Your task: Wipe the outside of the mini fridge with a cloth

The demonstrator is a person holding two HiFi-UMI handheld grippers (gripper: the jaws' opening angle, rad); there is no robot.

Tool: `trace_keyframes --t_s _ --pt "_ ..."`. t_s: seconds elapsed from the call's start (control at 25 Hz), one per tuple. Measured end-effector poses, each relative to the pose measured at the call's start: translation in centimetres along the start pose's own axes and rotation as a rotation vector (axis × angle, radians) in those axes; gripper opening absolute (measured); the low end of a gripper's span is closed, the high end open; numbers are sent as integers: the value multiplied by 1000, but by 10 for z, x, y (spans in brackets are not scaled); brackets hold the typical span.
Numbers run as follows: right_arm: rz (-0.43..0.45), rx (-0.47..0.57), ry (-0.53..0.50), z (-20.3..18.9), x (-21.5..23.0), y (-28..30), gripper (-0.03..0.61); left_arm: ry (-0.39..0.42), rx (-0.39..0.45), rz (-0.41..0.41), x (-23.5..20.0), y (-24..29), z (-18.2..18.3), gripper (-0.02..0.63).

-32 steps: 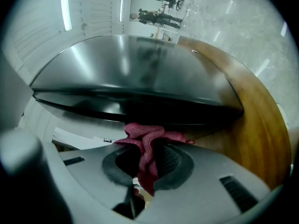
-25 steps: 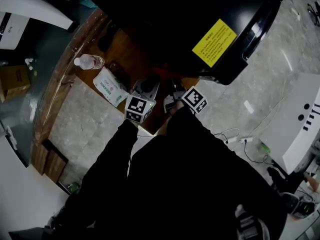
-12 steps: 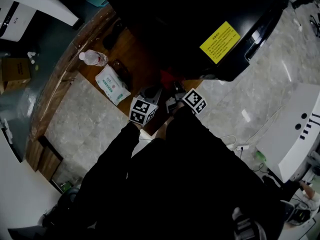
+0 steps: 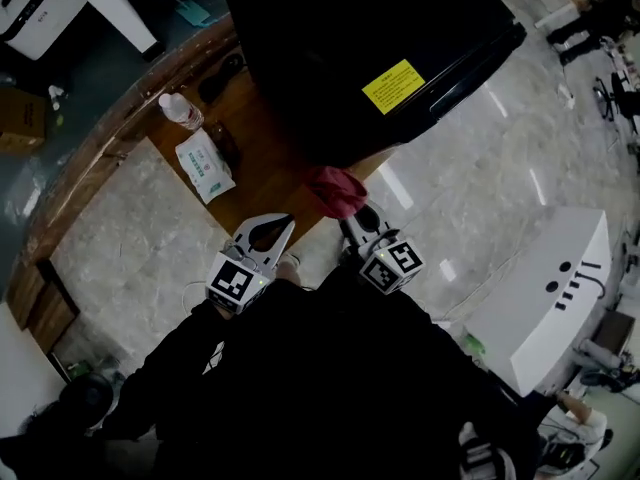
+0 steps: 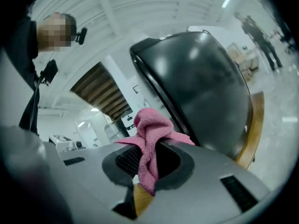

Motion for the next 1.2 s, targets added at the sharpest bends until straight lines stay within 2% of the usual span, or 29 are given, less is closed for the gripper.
trace_keyframes --t_s 0.12,0.24,0.4,0.6,0.92,1.2 --pt "94 -22 -140 44 -19 -22 54 -14 72 93 36 -9 37 5" --pt "216 -60 -234 70 -30 -40 51 16 132 173 63 -13 56 5" --pt "354 -80 -292 101 -36 -55 51 50 195 232 90 -4 68 5" --pt "487 -97 -321 129 -29 -96 51 82 235 313 153 8 73 5" --pt "558 -108 -332 149 -12 -148 51 104 263 365 219 30 63 5" --pt "571 -60 -271 155 -19 -169 51 131 261 374 240 32 61 5"
Point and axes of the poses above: the fingertips, and each gripper's own axes: y forward along the fingers, x to its right, z out of its top, the point moved 9 cm from there along -y, backward along the fingers, and after that the axes turned 10 degrees about x, right-handed, at the moved point
